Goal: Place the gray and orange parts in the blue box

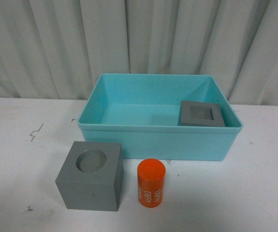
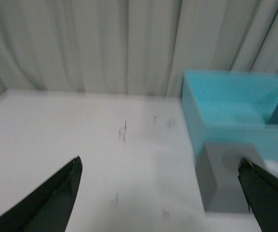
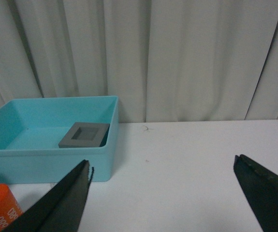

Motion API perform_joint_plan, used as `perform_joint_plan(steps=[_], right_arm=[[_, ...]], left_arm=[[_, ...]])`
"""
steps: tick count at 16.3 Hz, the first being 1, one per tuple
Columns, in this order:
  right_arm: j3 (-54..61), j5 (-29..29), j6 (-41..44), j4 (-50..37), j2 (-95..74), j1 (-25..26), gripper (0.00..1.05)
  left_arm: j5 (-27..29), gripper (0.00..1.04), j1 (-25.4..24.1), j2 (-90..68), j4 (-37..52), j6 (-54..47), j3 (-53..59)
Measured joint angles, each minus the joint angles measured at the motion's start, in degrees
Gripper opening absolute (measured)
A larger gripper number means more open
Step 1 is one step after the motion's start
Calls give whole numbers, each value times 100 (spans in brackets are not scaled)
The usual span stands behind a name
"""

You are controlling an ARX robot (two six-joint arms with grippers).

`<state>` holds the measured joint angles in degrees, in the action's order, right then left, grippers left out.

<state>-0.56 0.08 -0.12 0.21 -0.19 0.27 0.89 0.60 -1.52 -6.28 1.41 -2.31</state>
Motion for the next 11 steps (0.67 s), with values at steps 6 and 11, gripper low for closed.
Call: perform_joint_plan(steps=[6, 11], right_arm=[[0, 0, -2, 0, -2, 0, 98], [0, 0, -2, -2, -2, 0, 98]], left_arm=[[151, 98, 1283, -3635, 361, 1274, -2168], [-142, 98, 1912, -7919, 1661, 1460, -3585]])
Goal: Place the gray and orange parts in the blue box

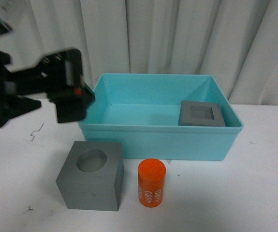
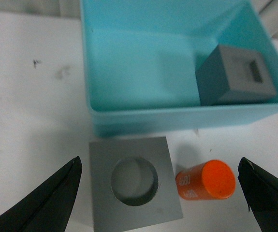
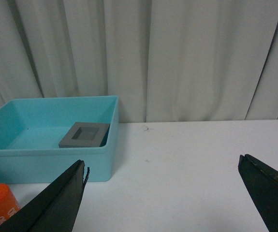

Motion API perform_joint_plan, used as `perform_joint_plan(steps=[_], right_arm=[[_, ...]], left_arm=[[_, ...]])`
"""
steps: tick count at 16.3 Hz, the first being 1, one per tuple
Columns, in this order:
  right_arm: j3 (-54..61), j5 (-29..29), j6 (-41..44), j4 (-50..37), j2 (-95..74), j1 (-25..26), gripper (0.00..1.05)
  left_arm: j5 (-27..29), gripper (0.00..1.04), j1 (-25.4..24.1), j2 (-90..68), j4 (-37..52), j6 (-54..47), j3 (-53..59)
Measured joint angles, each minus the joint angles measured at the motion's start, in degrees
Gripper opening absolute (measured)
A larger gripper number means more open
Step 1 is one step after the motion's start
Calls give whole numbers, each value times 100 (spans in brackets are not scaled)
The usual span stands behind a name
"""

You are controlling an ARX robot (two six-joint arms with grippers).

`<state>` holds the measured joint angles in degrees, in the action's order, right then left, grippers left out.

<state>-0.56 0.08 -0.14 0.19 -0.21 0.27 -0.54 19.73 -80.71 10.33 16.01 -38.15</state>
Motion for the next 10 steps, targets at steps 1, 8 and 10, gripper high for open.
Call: perform_joint_plan(steps=[1, 8, 10], right_arm=[[0, 2, 0, 0, 0, 0, 98], [0, 0, 0, 0, 0, 0, 98], [0, 0, 0, 0, 0, 0, 98]], left_arm=[[-55, 98, 9, -487, -173, -2, -149], [507, 98, -57, -1882, -105, -988, -570], [776, 98, -116, -2098, 31, -1082, -647]])
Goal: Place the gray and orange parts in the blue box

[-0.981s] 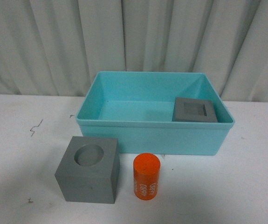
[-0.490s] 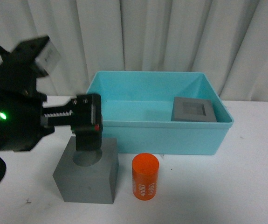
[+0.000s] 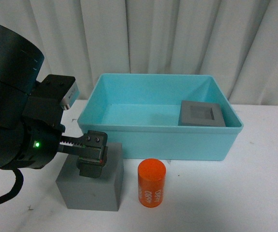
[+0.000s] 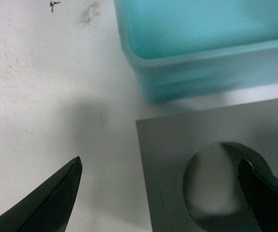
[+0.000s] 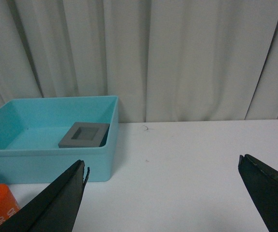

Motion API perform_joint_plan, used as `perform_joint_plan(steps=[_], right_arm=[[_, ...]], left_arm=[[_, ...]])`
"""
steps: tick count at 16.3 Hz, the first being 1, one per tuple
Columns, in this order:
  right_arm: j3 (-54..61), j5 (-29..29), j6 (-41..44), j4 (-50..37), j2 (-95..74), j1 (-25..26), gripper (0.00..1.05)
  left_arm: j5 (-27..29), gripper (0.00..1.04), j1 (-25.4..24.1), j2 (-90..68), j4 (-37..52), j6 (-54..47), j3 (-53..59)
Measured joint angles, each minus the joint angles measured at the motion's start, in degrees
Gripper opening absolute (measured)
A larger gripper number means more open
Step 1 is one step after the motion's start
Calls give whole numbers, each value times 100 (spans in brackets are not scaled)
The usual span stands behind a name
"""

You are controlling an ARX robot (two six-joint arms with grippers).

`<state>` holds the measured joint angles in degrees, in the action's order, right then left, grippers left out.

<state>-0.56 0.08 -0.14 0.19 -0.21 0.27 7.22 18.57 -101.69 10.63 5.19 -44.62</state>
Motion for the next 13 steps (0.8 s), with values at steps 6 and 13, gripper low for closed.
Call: perform_joint_plan(steps=[6, 13], right_arm=[[0, 0, 0, 2, 0, 0, 98], [0, 0, 0, 0, 0, 0, 98]], left_arm=[[2, 98, -92, -411, -98, 81, -232], [-66, 24, 9, -348, -186, -120, -234]])
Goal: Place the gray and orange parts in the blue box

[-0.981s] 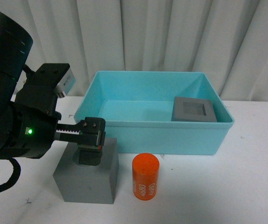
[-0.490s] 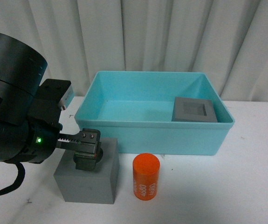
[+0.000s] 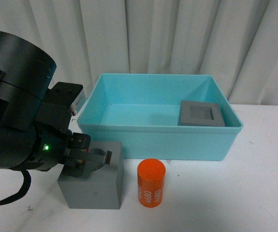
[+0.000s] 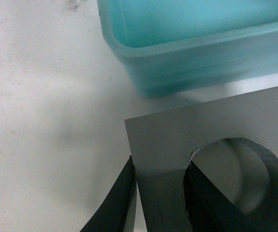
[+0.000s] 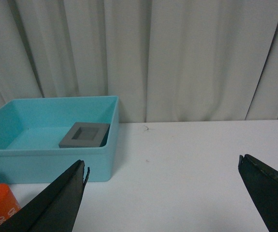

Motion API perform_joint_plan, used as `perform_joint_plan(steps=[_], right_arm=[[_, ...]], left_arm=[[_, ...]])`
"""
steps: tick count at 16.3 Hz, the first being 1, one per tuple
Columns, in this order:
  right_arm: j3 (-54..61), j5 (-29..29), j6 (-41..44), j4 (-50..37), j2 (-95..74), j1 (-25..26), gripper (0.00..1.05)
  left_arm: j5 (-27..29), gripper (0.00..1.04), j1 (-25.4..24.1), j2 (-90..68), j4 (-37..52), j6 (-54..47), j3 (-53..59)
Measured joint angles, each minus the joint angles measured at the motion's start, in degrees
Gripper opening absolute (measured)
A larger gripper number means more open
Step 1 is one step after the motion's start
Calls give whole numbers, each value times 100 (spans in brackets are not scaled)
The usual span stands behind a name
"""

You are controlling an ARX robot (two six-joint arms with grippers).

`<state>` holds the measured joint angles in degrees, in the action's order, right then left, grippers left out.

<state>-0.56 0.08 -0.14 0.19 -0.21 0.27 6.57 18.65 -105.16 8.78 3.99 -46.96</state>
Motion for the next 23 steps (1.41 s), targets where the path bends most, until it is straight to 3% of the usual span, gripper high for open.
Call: perform_joint_plan(steps=[6, 15, 16, 17, 23], right_arm=[[0, 0, 0, 0, 0, 0, 98], [0, 0, 0, 2, 0, 0, 98], [0, 0, 0, 0, 0, 0, 98], [0, 0, 0, 0, 0, 0, 98], [0, 0, 0, 2, 0, 0, 98]], left_arm=[[-59, 22, -98, 289, -223, -151, 140], [-247, 22, -354, 1777, -1447, -907, 68], [-428, 22, -175, 1908, -1993, -892, -588], [-415, 22, 315, 1668, -2321, -852, -1506], [-490, 21, 929, 142, -2846, -378, -3252]])
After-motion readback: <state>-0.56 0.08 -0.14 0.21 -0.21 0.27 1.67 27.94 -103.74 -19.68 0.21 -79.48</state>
